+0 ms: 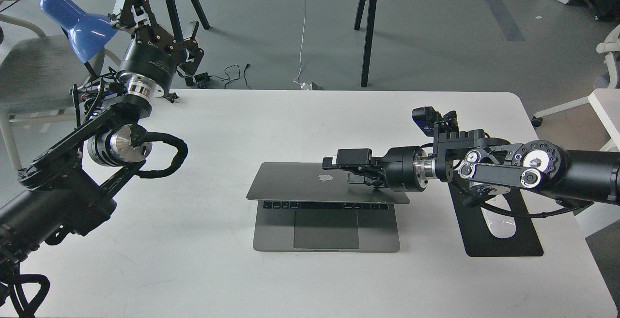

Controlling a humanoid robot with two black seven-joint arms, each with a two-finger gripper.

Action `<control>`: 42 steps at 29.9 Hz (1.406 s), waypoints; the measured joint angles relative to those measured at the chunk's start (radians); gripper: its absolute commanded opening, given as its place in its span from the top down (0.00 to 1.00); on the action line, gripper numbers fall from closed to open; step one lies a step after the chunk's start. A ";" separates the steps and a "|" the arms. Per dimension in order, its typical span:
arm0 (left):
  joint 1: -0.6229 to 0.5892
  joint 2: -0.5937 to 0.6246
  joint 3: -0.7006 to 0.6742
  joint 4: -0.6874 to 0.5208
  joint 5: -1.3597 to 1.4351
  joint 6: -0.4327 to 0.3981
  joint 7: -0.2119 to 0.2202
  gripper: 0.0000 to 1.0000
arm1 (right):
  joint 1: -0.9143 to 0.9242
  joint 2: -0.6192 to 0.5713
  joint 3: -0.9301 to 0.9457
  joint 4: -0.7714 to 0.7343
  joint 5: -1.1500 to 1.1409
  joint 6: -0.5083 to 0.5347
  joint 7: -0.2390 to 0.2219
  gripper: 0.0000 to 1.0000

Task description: Close notebook with right arm

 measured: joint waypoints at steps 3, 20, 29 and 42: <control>-0.001 0.000 0.000 0.000 0.000 0.000 0.000 0.00 | -0.028 0.004 -0.001 0.000 -0.010 -0.014 -0.001 0.00; 0.000 0.023 0.005 0.000 0.006 0.000 0.000 0.00 | -0.167 0.027 -0.005 -0.017 -0.070 -0.078 -0.001 0.00; -0.002 0.029 0.022 0.000 0.006 0.000 0.000 0.00 | -0.198 0.048 -0.004 -0.037 -0.094 -0.096 -0.003 0.00; -0.004 0.041 0.029 0.000 -0.004 -0.023 0.000 0.00 | 0.000 -0.002 0.273 -0.036 -0.079 -0.081 0.000 0.00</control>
